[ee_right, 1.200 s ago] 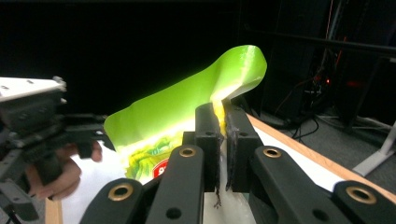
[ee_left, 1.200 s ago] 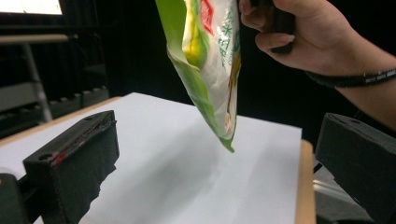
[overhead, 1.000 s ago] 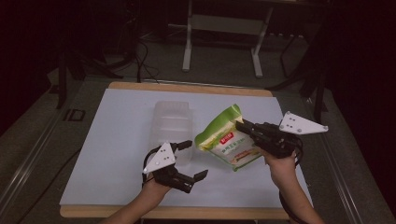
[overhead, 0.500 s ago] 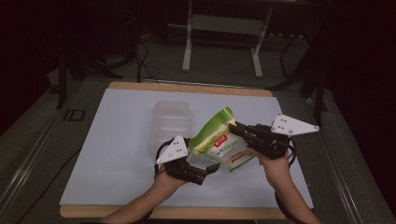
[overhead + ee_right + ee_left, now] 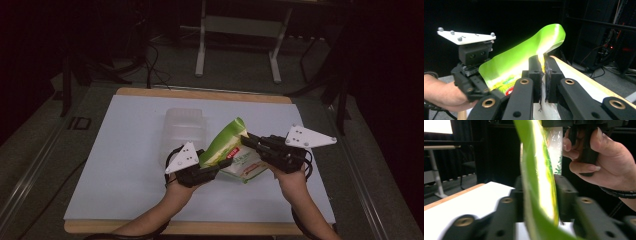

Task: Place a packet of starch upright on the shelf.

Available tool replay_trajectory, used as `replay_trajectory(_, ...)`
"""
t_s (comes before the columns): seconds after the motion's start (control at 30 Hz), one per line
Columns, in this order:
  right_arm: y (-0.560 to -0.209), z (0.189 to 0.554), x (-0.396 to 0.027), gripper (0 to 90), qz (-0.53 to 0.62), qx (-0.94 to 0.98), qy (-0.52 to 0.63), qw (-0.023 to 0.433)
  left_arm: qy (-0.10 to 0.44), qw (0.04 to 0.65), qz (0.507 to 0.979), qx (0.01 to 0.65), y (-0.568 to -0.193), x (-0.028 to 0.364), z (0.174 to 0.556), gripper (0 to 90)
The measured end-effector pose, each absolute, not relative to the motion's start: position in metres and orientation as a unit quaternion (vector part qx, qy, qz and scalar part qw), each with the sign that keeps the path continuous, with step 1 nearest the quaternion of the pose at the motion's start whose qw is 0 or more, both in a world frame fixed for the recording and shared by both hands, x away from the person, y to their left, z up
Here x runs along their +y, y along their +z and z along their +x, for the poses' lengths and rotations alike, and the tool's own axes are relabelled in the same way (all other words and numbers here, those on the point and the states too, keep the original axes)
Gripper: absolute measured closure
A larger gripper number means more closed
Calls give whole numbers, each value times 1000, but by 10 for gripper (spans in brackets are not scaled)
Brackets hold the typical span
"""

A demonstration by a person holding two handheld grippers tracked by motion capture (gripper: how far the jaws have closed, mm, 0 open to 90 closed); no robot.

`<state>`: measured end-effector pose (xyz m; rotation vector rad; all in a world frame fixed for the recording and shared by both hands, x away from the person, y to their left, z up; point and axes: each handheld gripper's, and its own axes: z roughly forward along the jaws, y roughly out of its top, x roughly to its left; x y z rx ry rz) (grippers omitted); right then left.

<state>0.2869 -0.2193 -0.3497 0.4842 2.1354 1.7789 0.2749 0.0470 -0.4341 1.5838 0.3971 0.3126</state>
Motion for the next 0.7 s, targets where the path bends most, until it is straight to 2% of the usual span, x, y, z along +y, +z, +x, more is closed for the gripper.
replay_trajectory(0.1,-351,286,-220,857,169,747,622,162,146,663,714,174,-428,50,278,816)
replay_trajectory(0.23,-352,285,-220,856,171,746,621,171,163,643,730,165,-421,52,280,826)
replay_trajectory(0.43,-351,289,-224,842,179,732,635,166,156,620,757,138,-402,57,291,828)
replay_trajectory(0.47,-351,289,-225,812,181,730,638,166,158,613,763,130,-397,58,292,828)
replay_trajectory(0.5,-350,289,-227,735,181,724,643,171,162,607,768,123,-393,59,294,828)
replay_trajectory(0.57,-349,288,-232,685,185,716,651,170,171,592,779,110,-387,61,296,828)
replay_trajectory(0.7,-350,285,-243,524,196,709,655,174,173,577,792,103,-377,67,301,827)
